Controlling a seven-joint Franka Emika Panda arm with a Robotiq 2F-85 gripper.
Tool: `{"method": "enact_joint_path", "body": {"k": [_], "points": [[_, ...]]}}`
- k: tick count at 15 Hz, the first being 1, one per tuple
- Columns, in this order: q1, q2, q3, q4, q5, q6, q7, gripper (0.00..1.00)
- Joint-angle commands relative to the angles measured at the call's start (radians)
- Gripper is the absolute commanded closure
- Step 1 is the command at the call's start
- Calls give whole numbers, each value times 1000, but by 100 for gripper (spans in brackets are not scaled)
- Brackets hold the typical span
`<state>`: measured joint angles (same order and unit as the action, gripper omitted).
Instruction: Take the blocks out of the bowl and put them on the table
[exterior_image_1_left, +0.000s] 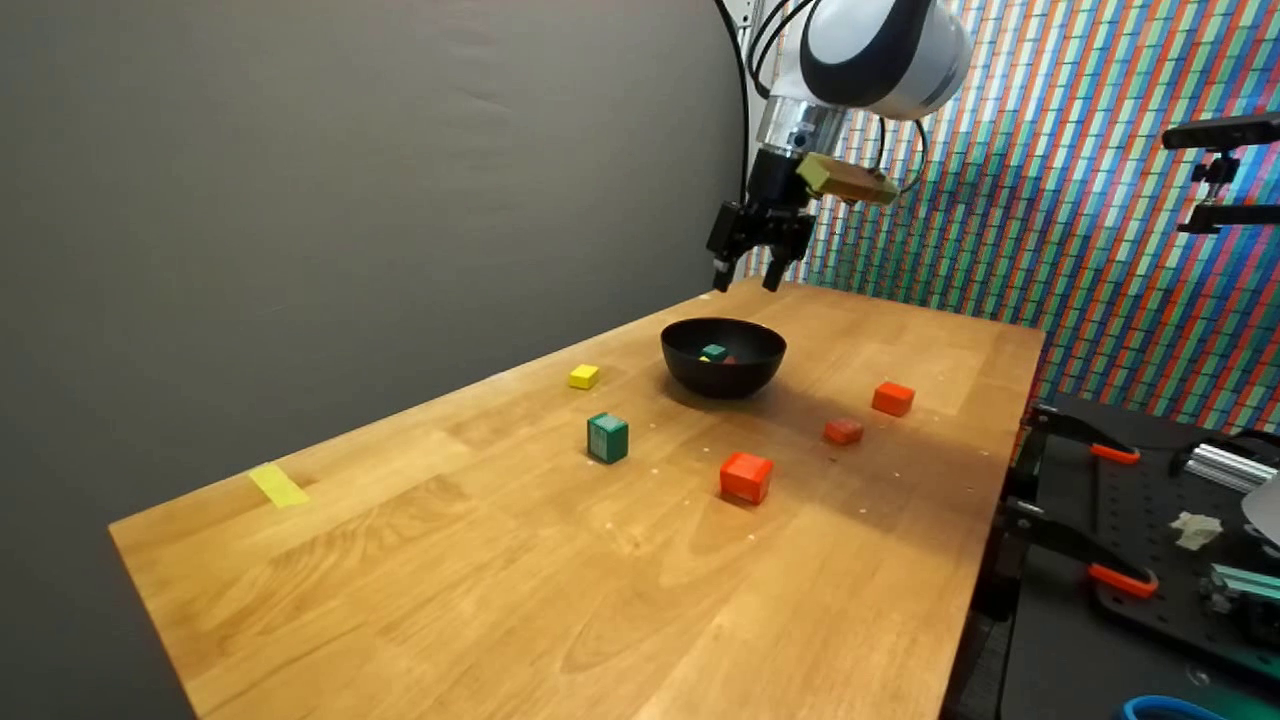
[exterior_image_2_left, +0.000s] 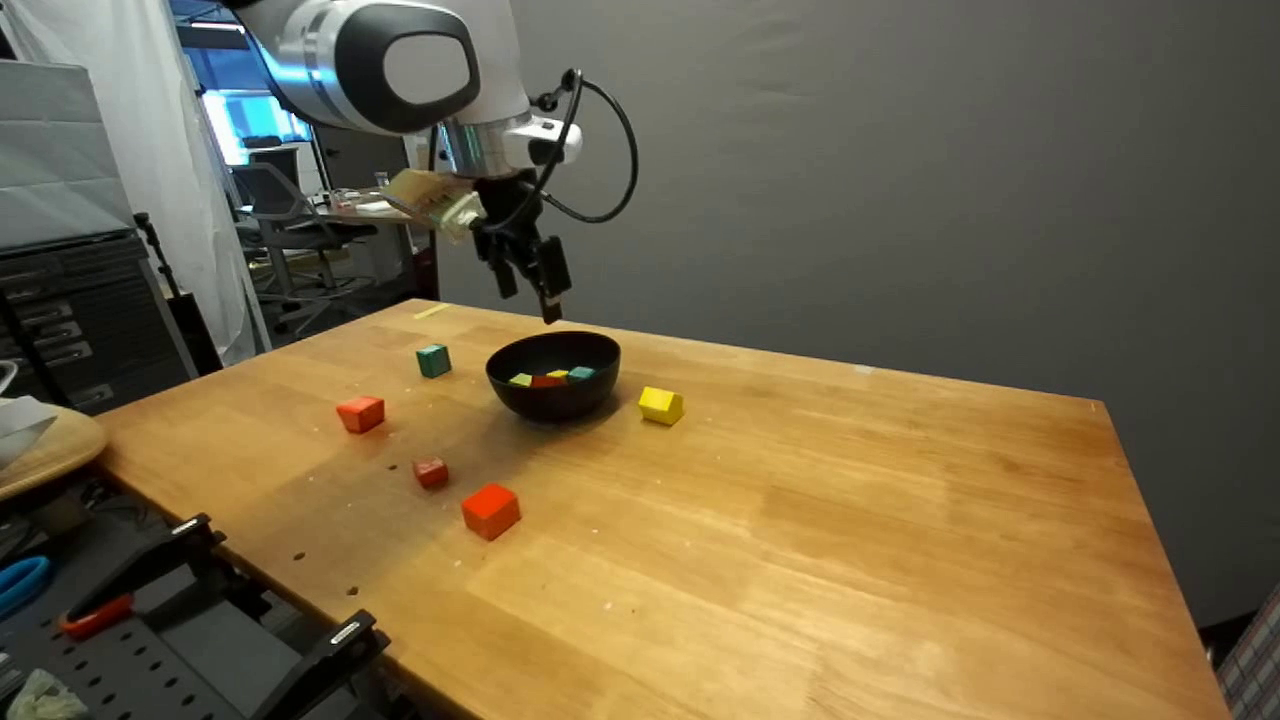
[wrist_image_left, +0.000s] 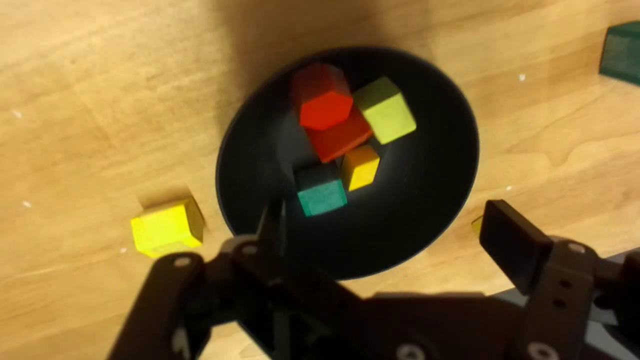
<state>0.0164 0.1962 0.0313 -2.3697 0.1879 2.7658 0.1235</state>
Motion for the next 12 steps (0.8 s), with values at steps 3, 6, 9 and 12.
{"method": "enact_joint_path", "body": {"k": [3, 6, 9, 12], "points": [[73, 234, -83, 175, -160, 77, 140, 0], [95, 302, -113, 226, -166, 70, 165, 0], [107, 348, -125, 266, -155, 65, 174, 2], [107, 375, -122, 292, -144, 55, 180, 30]]}}
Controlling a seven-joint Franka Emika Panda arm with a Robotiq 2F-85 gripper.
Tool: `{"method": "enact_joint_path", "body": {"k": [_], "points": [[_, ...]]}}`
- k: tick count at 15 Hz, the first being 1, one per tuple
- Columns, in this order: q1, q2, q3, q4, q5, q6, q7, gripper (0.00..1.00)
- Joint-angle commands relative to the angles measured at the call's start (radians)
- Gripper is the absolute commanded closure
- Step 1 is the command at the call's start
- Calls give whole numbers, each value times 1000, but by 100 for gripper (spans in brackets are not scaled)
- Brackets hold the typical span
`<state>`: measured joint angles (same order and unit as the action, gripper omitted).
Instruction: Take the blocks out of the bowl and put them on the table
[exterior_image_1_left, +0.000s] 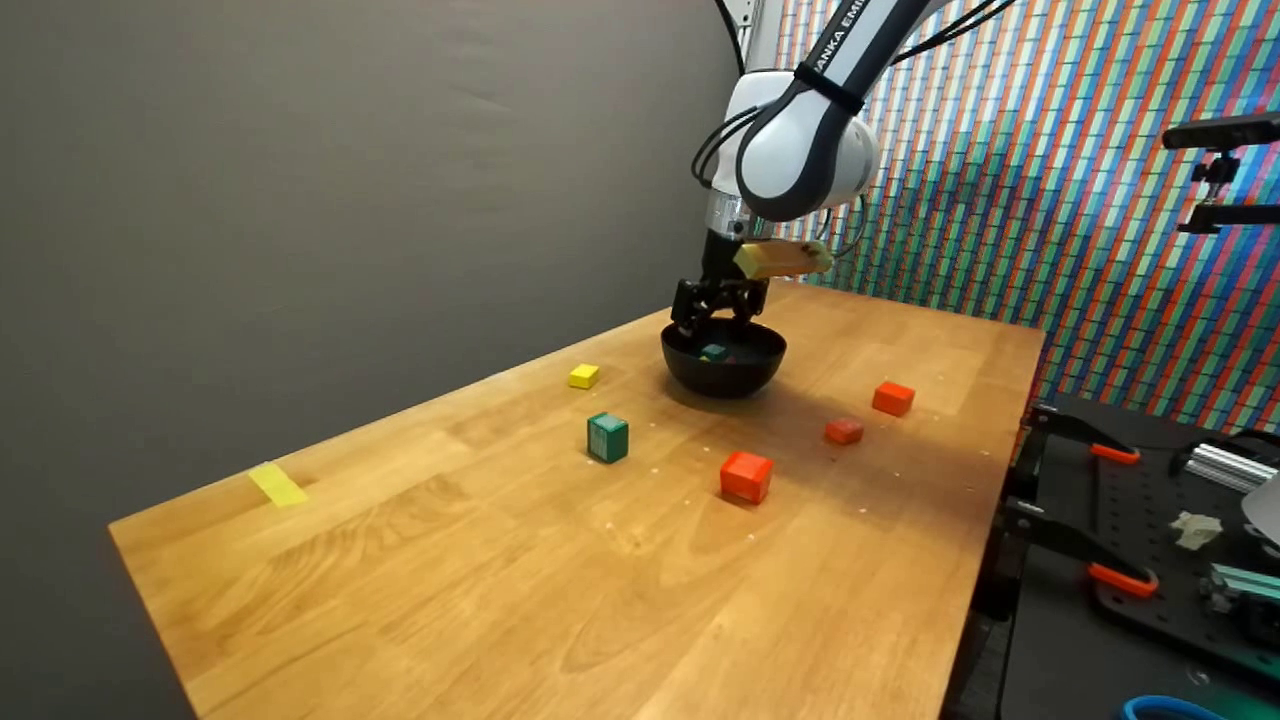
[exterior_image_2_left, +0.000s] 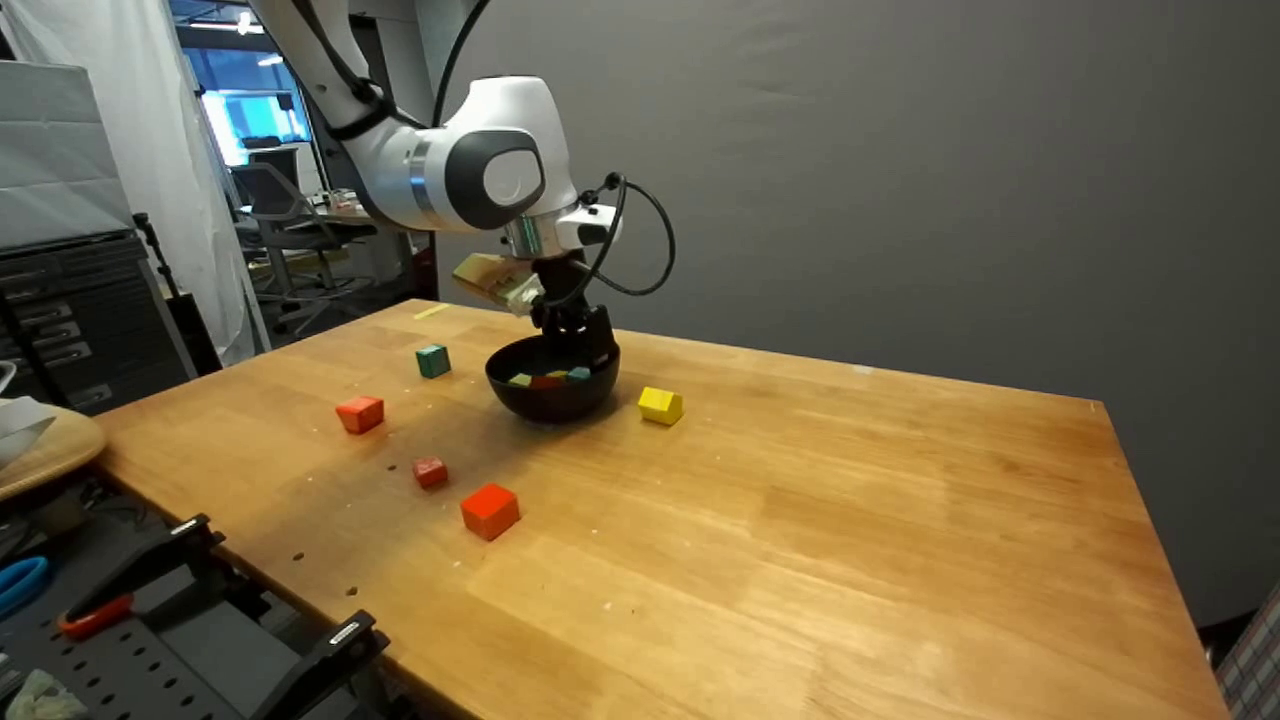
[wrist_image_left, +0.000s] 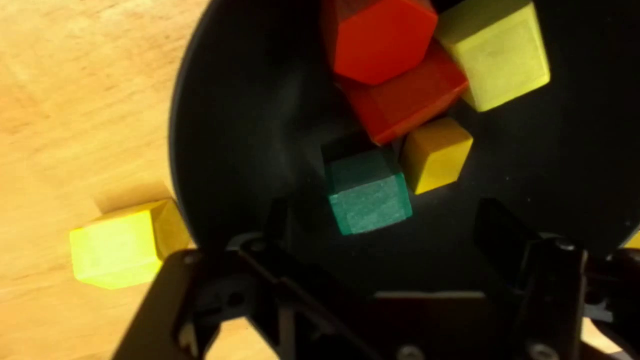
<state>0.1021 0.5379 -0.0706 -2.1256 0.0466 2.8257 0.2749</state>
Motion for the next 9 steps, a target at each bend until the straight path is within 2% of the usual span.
{"method": "enact_joint_path", "body": {"k": [1, 2, 7, 9], "points": [[22, 40, -20, 53, 0, -8, 32, 38], [19, 45, -17, 57, 4, -10, 34, 48], [18, 55, -17, 64, 10, -14, 49, 86], [17, 29, -16, 46, 11, -18, 50, 87]]}}
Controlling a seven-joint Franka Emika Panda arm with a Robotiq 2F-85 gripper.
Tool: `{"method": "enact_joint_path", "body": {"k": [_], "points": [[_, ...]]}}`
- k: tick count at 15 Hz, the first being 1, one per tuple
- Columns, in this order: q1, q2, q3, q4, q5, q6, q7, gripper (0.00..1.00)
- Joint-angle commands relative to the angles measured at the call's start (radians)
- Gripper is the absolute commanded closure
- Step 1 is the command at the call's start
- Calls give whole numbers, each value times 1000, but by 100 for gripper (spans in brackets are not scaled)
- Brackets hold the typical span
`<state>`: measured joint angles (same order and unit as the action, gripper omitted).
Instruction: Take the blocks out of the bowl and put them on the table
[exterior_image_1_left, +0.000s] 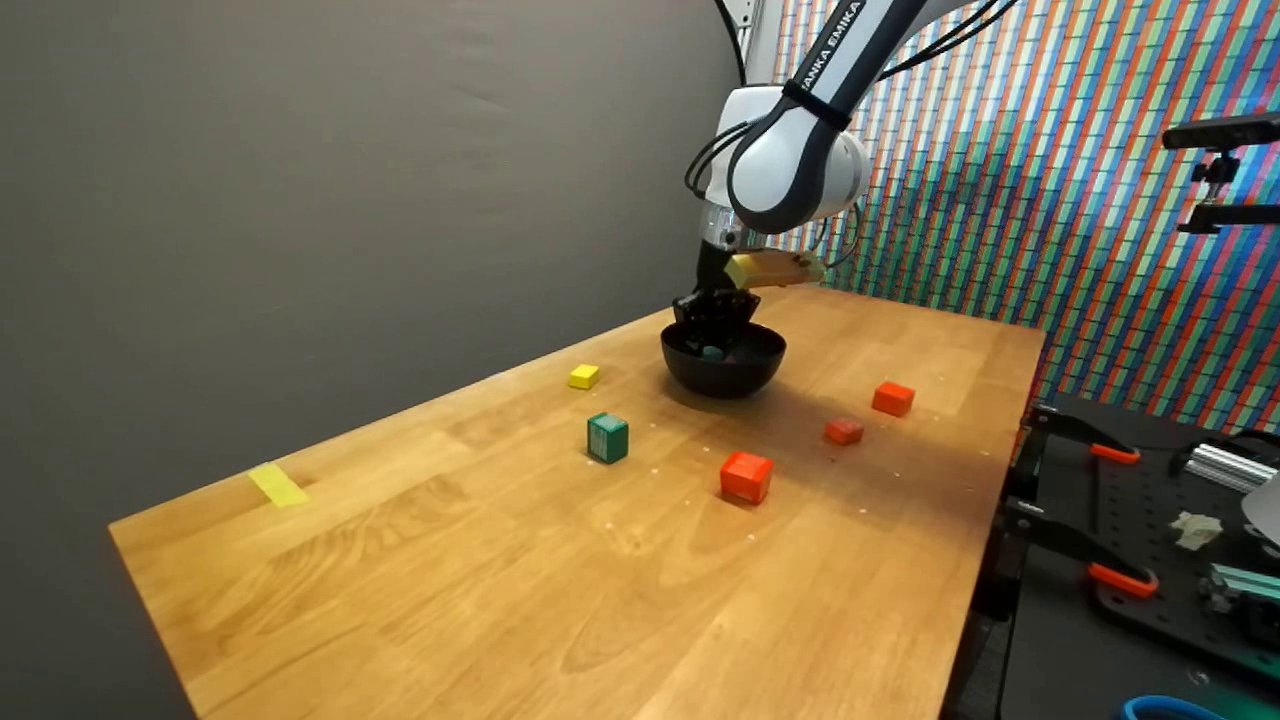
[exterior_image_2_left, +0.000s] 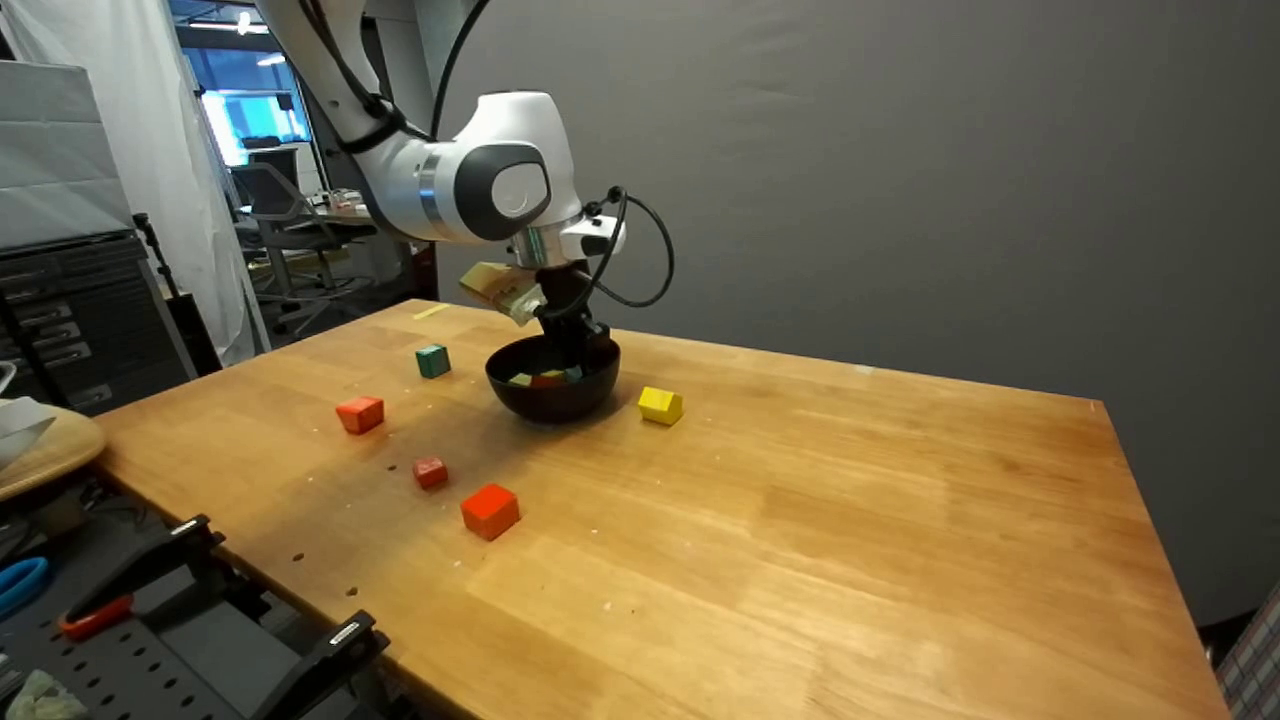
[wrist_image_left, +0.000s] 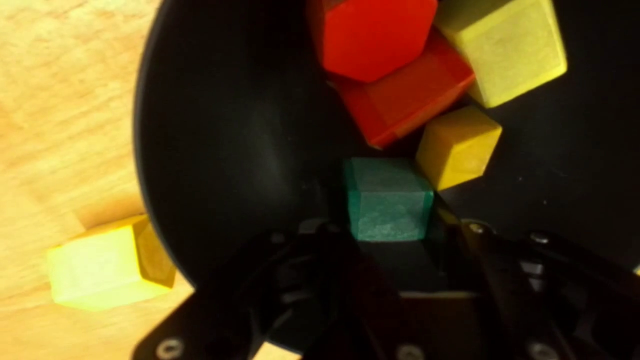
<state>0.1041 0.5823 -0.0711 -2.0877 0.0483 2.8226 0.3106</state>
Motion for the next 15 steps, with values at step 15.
{"method": "enact_joint_path", "body": {"k": [15], "points": [[-210, -374, -110, -414, 161, -151, 67, 87]]}}
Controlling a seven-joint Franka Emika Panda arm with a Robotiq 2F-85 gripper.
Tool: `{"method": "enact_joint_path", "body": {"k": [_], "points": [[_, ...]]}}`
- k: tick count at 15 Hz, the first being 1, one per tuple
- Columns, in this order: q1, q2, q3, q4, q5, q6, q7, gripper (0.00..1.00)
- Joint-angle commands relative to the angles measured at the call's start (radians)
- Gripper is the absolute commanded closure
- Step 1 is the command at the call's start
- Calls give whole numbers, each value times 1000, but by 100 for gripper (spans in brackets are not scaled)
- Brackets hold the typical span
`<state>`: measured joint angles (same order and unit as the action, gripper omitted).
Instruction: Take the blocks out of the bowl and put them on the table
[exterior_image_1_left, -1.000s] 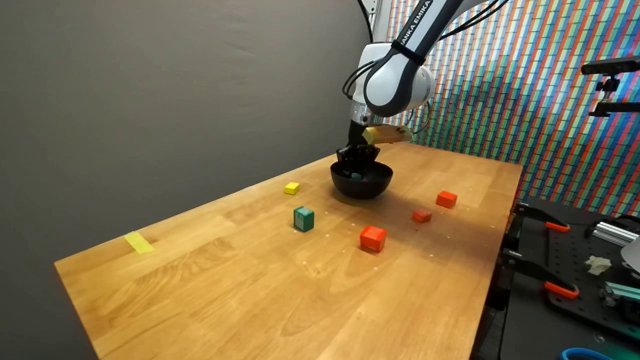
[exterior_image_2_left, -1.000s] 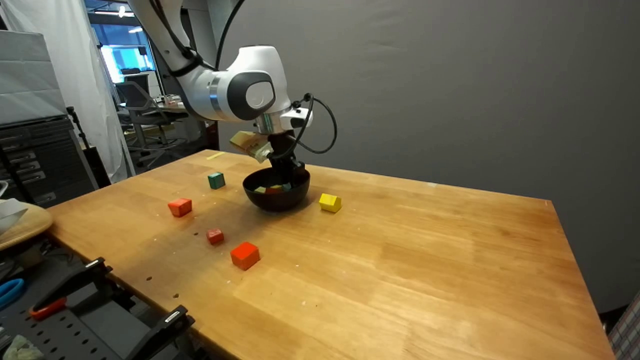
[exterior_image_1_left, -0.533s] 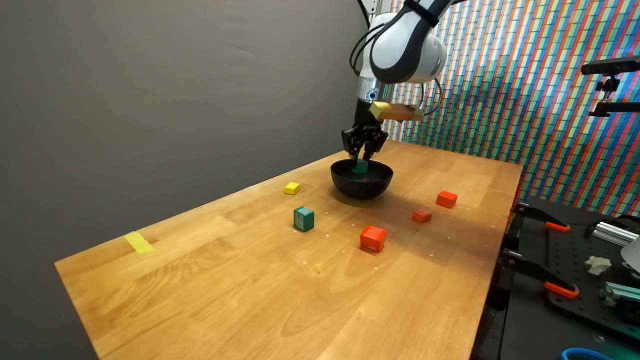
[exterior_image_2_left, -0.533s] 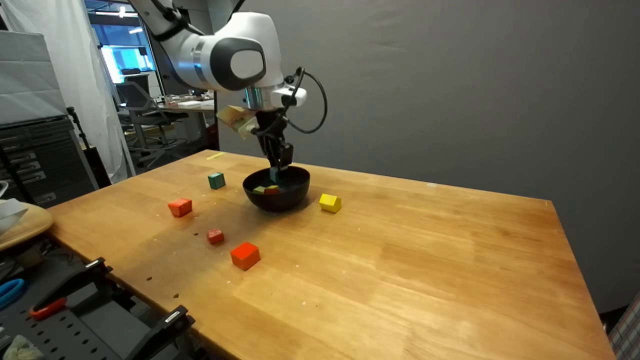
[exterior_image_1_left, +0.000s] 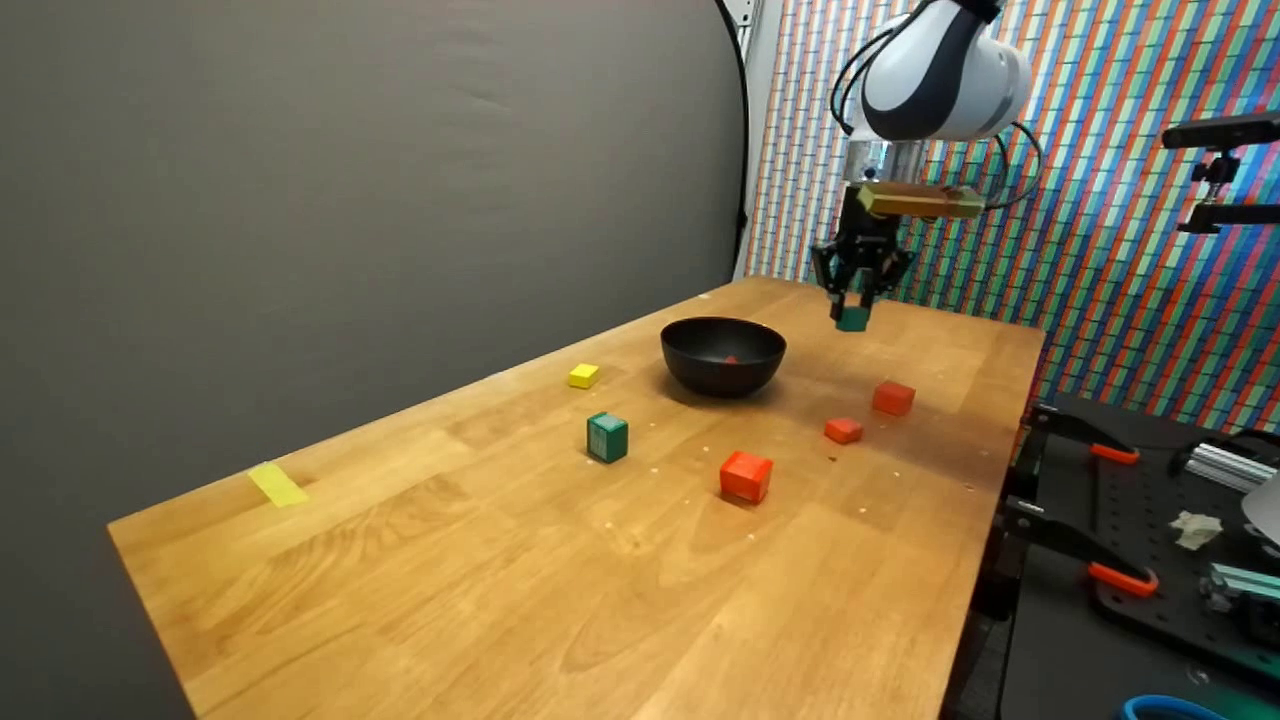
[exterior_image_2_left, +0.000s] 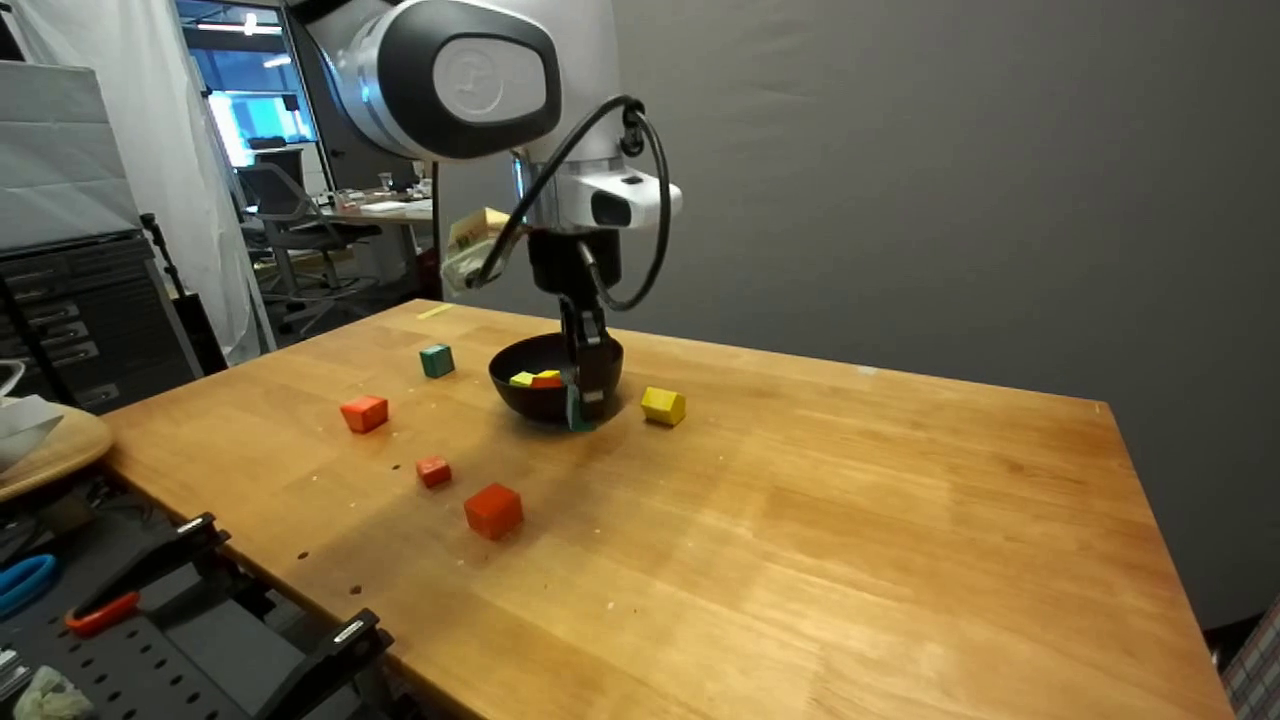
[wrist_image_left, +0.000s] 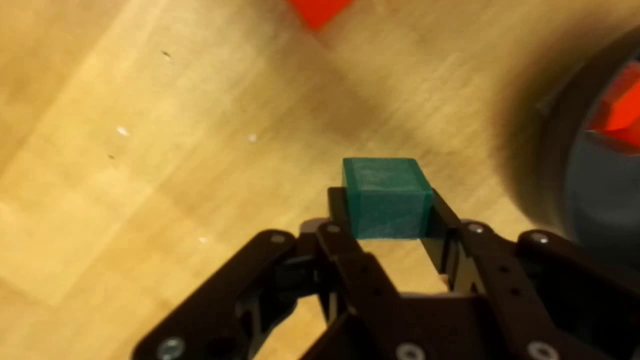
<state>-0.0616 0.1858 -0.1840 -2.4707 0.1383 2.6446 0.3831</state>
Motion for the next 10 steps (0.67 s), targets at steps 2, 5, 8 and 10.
{"method": "enact_joint_path", "body": {"k": [2, 5, 8, 10], "points": [[-81, 47, 24, -31, 164, 31, -44, 72], [-102, 53, 42, -27, 259, 44, -70, 30], [-89, -4, 58, -38, 298, 55, -82, 6], [-48, -62, 70, -60, 250, 120, -69, 0]]}}
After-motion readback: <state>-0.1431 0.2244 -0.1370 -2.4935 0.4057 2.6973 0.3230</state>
